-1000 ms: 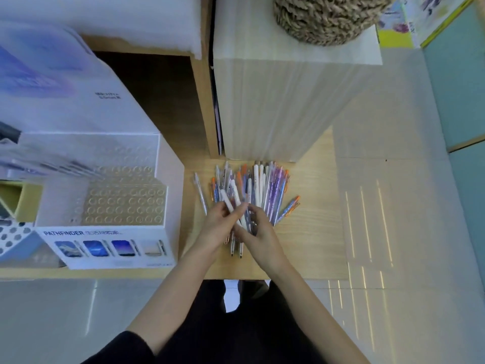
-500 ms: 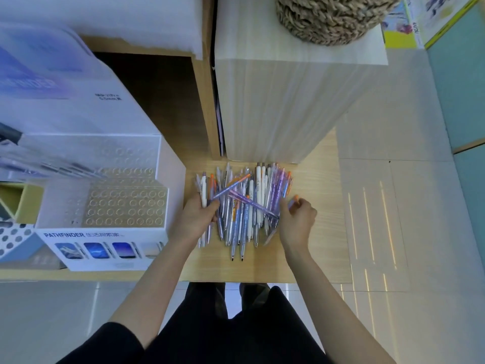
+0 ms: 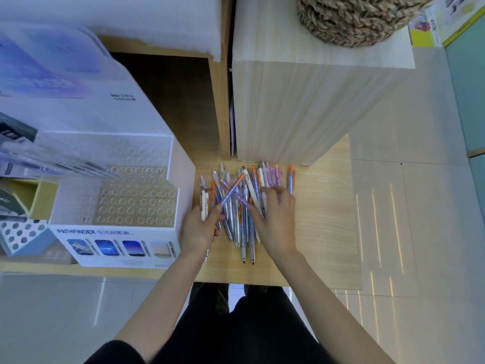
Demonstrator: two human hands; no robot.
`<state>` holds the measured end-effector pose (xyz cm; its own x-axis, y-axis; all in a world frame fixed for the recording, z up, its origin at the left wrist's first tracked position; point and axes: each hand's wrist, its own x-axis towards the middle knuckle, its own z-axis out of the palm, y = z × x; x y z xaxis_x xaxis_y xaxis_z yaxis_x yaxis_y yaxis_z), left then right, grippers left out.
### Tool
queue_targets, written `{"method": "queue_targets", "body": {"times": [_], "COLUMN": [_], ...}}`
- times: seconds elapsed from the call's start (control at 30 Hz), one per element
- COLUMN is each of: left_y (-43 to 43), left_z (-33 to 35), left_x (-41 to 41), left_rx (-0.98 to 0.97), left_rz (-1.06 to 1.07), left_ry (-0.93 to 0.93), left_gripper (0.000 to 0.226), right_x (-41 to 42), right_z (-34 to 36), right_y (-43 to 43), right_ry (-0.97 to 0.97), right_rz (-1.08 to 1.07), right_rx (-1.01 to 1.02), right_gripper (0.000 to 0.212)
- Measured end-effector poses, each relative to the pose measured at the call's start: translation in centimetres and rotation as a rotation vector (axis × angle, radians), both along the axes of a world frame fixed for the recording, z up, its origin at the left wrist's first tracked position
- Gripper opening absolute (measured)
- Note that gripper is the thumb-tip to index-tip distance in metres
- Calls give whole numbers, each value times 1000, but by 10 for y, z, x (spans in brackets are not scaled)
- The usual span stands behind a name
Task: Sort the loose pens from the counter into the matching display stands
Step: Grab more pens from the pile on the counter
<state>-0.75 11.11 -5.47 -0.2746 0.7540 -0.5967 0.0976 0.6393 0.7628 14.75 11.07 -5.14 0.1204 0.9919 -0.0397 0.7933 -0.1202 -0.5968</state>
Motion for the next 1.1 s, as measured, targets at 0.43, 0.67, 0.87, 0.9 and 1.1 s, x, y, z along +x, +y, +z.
{"method": "queue_targets", "body": {"times": [0.43,0.67,0.87,0.9,1.1], "left_y": [-2,-2,-12,-9,27], "left_z": [-2,4,18,19,10], "left_x": [7,28,20,19,29], "left_rx": [52,8,154,170,59], "left_rz": [187,161,-10,-47,-98], "left_ry": [71,117,467,577,521], "left_gripper": [5,14,25,29,30], "right_x": [34,55,60,61,52], "right_z": [6,-10,-13,-14,-13], "right_y": [-1,-3,4,7,18], "right_ry": [61,17,135,143,389], "right_rz": [-422,-440,-395,-388,-395], "right_rx": [-63,-291,-210,-210,-243], "right_gripper": [21,22,34,36,54]}}
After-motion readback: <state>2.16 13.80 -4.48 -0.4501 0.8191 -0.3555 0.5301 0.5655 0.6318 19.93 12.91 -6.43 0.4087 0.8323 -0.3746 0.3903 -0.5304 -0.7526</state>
